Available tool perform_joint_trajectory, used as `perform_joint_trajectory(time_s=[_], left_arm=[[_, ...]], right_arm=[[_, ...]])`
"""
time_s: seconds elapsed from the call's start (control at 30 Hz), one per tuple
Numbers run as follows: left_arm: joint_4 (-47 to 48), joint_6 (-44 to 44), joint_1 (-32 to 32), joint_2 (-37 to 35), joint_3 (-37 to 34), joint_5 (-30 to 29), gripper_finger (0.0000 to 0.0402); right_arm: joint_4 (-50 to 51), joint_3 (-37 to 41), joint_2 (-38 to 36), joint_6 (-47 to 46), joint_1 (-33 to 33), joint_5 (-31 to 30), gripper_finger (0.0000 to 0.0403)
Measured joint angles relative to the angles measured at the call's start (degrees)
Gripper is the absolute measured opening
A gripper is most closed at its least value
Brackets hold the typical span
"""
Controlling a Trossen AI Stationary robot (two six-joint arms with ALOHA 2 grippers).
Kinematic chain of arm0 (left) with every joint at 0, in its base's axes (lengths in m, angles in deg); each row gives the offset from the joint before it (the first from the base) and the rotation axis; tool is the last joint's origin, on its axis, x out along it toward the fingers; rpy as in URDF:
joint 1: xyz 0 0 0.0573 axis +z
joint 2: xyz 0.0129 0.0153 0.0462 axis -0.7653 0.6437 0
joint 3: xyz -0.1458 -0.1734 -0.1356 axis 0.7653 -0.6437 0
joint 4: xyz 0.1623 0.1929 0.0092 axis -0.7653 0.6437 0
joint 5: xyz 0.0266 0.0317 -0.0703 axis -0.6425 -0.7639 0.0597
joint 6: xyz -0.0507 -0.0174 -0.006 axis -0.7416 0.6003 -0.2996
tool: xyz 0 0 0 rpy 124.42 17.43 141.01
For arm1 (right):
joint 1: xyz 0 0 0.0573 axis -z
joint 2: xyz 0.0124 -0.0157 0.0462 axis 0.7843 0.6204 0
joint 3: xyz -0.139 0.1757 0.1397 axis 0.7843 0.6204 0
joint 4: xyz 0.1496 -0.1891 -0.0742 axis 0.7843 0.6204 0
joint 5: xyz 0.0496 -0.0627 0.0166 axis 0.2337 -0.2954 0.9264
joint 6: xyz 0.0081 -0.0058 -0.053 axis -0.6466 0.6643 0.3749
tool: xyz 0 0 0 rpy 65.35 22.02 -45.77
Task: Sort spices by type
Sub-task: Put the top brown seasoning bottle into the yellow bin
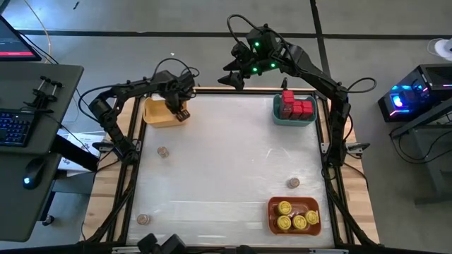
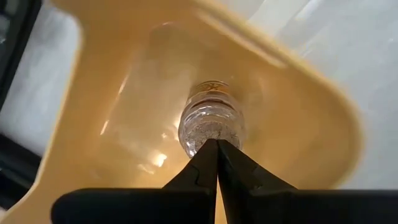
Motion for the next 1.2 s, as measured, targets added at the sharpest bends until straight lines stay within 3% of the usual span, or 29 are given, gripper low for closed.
perform_joint_trajectory(time_s=[0.37, 1.2], left_arm=[[-3.2, -1.1, -1.9, 0.0, 0.0, 3.7, 0.0], [-3.6, -3.8, -1.6, -1.7, -0.3, 2.8, 0.0]], right_arm=[[0.0, 0.0, 0.0, 0.4, 0.0, 0.0, 0.0336], [0.0, 0.0, 0.0, 0.6, 0.0, -0.1, 0.0336]])
